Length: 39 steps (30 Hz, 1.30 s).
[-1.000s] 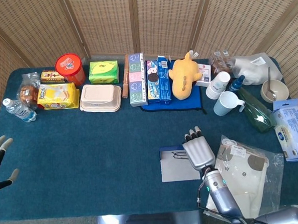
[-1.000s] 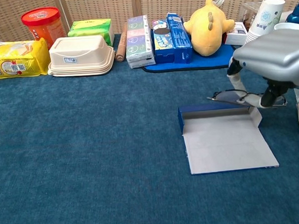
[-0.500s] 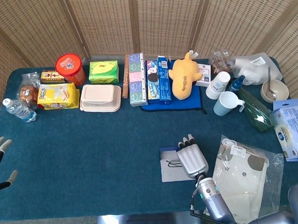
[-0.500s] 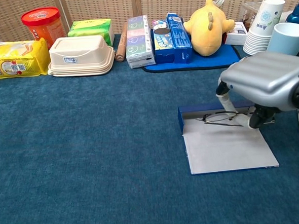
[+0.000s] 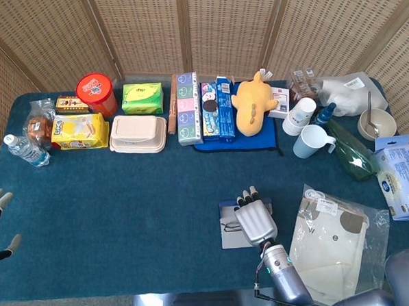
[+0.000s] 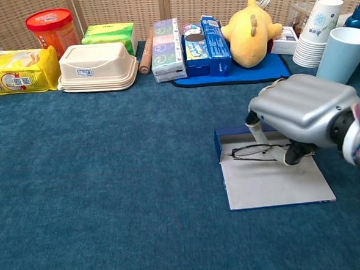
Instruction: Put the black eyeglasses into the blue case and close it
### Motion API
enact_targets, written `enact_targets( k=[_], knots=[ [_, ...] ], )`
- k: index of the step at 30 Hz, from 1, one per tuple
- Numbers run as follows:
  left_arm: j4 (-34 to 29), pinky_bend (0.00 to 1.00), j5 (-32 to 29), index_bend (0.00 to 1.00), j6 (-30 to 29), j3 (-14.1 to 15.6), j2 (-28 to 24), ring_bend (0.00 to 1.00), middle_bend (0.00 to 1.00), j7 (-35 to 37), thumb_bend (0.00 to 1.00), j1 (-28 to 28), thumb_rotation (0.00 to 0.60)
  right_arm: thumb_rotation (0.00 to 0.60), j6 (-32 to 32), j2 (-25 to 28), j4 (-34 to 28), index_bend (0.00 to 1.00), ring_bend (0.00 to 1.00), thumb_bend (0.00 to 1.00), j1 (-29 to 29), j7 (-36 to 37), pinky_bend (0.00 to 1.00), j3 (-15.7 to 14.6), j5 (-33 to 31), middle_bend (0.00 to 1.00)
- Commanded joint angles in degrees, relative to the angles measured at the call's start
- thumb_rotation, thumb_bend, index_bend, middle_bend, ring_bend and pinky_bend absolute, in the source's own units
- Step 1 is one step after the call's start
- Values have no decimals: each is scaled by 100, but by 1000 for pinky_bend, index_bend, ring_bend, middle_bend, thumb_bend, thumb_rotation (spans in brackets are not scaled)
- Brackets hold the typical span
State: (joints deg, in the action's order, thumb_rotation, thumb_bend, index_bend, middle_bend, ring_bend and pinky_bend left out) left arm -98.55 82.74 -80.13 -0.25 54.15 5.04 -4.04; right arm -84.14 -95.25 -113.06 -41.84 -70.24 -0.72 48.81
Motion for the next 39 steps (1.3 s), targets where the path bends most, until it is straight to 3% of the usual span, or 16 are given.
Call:
enact_targets(
  k=[1, 7, 23, 35, 39],
  knots=[
    [25, 0, -1, 0, -4, 3, 13, 0, 0, 24, 318, 9, 600, 600, 31, -73, 50, 519, 175, 443, -13, -66, 166, 47, -50, 289],
    [90, 0, 11, 0, 2, 16, 24, 0, 0, 99, 319, 21, 600, 600, 106, -212, 168, 480, 161, 454, -41, -159, 164, 126, -170, 263],
    [202, 0, 82, 0, 29, 24, 87, 0, 0, 236, 318, 1, 600, 600, 69, -224, -62, 211, 111, 472, -46, -387, 164, 127, -320, 152],
    [199, 0, 159, 0, -57, 31, 73, 0, 0, 276, 318, 26, 600, 600, 4, -176, -287, 129, 89, 470, -67, -616, 164, 23, -316, 121],
    [194, 0, 170, 0, -75, 37, 58, 0, 0, 285, 319, 37, 600, 600, 37, -154, -305, 85, 83, 388, -121, -708, 163, 31, -351, 106]
  ],
)
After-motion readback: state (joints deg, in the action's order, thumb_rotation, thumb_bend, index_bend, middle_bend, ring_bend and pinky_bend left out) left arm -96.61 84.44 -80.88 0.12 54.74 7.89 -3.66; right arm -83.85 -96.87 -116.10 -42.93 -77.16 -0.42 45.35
